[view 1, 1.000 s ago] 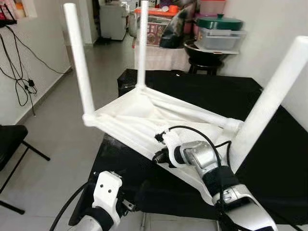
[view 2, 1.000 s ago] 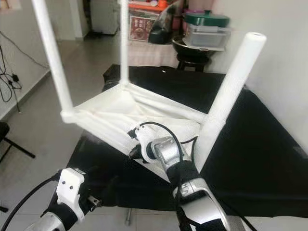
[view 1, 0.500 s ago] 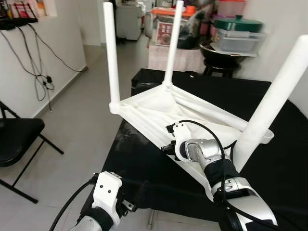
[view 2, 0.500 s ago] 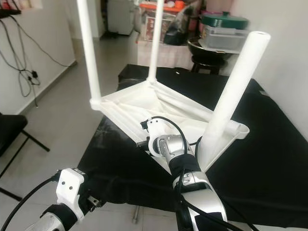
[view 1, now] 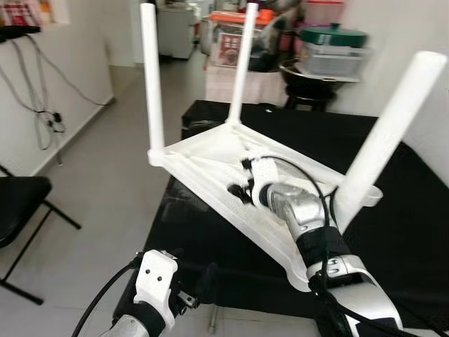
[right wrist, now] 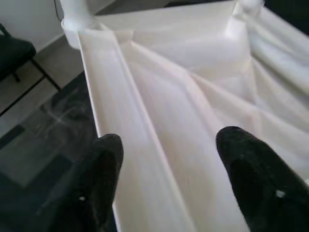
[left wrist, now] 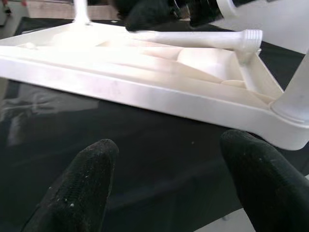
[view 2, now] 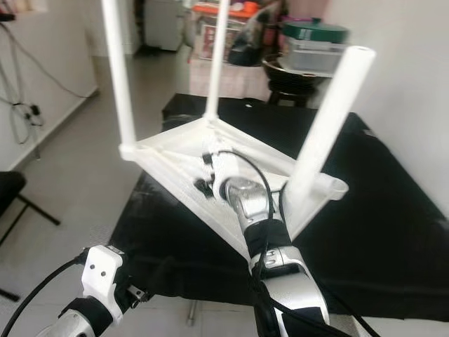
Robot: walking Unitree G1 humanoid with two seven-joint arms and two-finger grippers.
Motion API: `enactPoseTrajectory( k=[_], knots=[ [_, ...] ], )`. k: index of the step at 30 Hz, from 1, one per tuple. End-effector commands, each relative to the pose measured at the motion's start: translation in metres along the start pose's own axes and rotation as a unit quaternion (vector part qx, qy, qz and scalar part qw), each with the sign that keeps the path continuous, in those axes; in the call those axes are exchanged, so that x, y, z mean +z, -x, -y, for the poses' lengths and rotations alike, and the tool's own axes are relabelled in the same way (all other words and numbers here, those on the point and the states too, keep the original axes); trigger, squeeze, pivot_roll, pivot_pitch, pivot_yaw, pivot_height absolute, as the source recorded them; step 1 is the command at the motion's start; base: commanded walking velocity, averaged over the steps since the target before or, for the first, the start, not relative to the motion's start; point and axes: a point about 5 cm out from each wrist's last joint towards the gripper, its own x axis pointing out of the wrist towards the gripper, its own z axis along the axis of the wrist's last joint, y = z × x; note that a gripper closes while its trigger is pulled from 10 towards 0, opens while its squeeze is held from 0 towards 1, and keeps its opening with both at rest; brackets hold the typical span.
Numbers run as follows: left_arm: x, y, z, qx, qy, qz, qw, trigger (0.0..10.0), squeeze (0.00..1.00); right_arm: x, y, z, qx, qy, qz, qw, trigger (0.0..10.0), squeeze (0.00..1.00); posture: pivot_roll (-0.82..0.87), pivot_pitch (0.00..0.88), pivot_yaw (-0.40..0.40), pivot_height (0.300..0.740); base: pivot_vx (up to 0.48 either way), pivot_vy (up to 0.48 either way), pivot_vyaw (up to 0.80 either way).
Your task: Building children table
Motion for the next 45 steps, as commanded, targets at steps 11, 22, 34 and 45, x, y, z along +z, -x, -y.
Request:
enactPoseTrajectory(
  k=[11, 22, 34, 45],
  knots=[
    [0.001, -0.001, 0.003, -0.007, 0.008, 0.003, 1.000, 10.0, 0.00, 0.019, 0.015, -0.022, 0.117, 0.028, 0.087, 0.989, 10.0, 1.00, -0.02, 0.038, -0.110, 0.740, 0.000, 0.000, 0.00],
    [0.008, -0.001, -0.010, 0.040, -0.004, 0.016, 0.999, 10.0, 0.00, 0.005, 0.054, -0.046, 0.274, 0.031, 0.161, 0.948, 10.0, 0.00, -0.02, 0.040, -0.102, 0.740, 0.000, 0.000, 0.00],
    [0.012, 0.002, -0.041, 0.160, -0.016, 0.030, 0.986, 10.0, 0.00, -0.029, 0.090, -0.059, 0.352, 0.003, 0.173, 0.920, 10.0, 0.00, -0.02, 0.038, -0.093, 0.740, 0.000, 0.000, 0.00],
    [0.010, 0.004, -0.048, 0.187, -0.010, 0.022, 0.982, 10.0, 0.00, -0.062, 0.111, -0.039, 0.347, -0.032, 0.138, 0.927, 10.0, 0.00, -0.04, 0.034, -0.078, 0.740, 0.000, 0.000, 0.00]
  ],
)
